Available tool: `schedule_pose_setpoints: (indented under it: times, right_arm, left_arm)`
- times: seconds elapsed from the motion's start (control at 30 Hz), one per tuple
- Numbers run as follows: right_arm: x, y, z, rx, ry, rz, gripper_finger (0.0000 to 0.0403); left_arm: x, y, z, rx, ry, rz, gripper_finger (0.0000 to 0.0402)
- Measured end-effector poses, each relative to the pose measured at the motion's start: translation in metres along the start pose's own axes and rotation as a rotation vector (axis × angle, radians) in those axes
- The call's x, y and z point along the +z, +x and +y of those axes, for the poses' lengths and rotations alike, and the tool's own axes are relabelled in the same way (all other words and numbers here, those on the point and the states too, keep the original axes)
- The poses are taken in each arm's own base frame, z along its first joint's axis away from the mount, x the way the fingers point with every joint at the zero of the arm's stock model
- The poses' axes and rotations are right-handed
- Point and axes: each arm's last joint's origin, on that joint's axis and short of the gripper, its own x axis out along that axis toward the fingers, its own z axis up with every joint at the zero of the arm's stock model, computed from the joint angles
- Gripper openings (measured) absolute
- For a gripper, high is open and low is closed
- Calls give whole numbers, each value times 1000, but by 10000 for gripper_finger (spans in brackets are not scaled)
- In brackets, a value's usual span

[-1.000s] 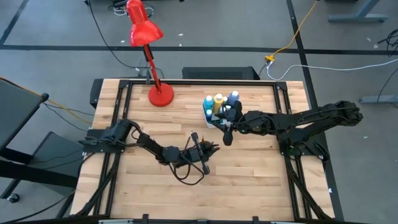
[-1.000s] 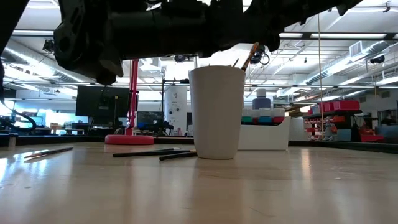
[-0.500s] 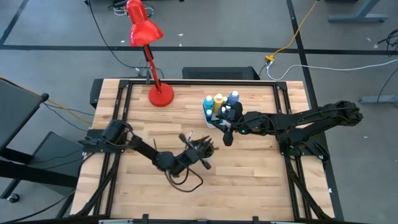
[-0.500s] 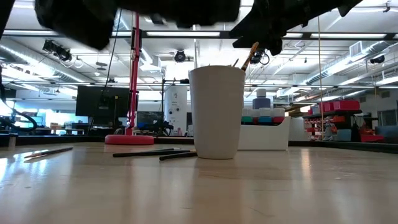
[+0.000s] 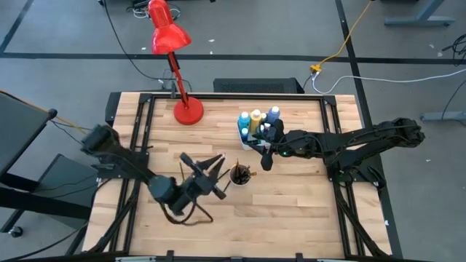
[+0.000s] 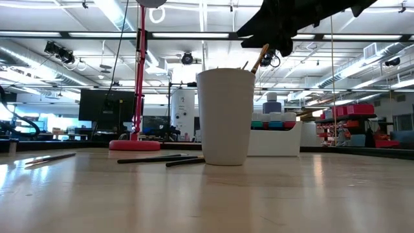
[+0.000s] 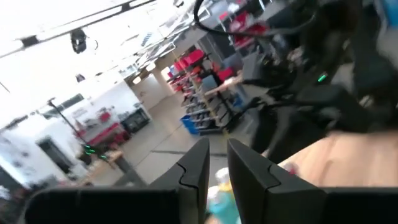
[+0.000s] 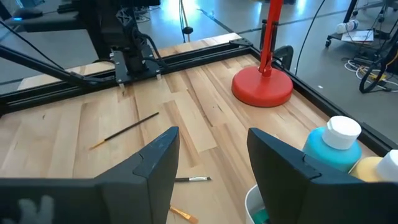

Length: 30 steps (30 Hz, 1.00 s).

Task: Pick & Place Paint Supplies
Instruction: Put the gold paint brush into the white cup

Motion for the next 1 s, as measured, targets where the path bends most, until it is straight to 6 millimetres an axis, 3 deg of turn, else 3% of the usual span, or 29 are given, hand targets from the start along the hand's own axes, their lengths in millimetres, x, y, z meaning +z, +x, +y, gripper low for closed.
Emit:
schedule_pose_setpoints:
  times: [0.27,0.47,0.73,0.83,1.0]
  right_arm:
    - [2,0,0,3,7,-17,194]
    - [2,0,0,3,7,-17,194]
    - [4,0,1,6,15,-39,194]
    - [5,0,1,9,20,-52,194]
    - [5,0,1,8,19,-49,194]
  left_arm:
    - [7,15,38,30,164,55,67]
    - [12,32,71,84,172,88,67]
    - [11,66,116,99,204,33,67]
    - [-1,78,121,-100,204,-55,67]
    - [-36,82,115,-833,181,-63,67]
